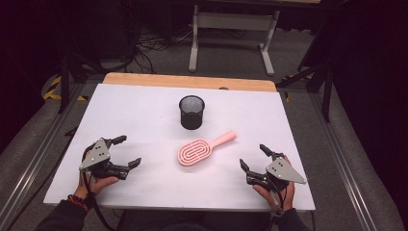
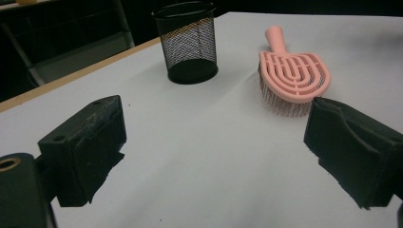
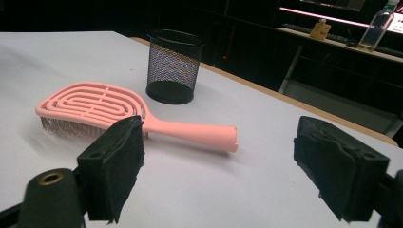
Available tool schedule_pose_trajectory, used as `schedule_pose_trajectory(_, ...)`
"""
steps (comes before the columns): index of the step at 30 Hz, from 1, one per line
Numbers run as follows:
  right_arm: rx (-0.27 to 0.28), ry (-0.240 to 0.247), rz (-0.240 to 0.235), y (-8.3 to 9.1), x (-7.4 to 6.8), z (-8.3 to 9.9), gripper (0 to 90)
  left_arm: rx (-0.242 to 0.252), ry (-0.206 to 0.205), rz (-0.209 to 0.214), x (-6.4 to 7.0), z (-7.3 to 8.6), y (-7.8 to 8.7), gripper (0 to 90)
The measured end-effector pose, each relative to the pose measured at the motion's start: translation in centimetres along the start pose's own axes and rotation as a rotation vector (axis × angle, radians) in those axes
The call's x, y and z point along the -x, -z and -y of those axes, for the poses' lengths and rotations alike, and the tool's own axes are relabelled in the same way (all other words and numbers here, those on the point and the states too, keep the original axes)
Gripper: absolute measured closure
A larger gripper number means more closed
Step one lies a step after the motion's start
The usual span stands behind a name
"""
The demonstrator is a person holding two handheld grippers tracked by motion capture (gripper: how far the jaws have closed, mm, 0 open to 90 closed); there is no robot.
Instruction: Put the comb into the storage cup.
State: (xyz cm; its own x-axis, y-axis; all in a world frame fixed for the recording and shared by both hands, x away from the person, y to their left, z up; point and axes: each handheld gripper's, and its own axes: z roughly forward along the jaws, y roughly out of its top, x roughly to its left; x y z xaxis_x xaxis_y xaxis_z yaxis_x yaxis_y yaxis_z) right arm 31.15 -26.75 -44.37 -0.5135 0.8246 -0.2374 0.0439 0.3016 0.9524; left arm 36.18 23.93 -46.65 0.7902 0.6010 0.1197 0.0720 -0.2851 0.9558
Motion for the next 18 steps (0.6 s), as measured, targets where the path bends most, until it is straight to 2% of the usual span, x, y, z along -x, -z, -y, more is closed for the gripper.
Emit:
schedule_pose_trajectory(5,0.005,-0.013,0.001,0.02,0.28,0.08,19.5,-0.005,0.010,0.001,-0.01,0.10,0.00,7.1)
schedule_pose_trajectory(12,0.004,-0.003,0.002,-0.09,0.09,-0.06,24.1,-0.007,0.003,0.004,-0.06,0.15,0.20,7.1)
schedule_pose_trajectory(16,-0.011,0.014,0.008,-0.24,-0.10,-0.12,36.0,-0.008,0.007,0.010,-0.06,0.17,0.04,7.2)
schedule_pose_trajectory(18,-0.016,0.019,0.000,-0.25,-0.11,-0.21,50.0,-0.012,0.002,0.010,-0.05,0.15,-0.01,7.1)
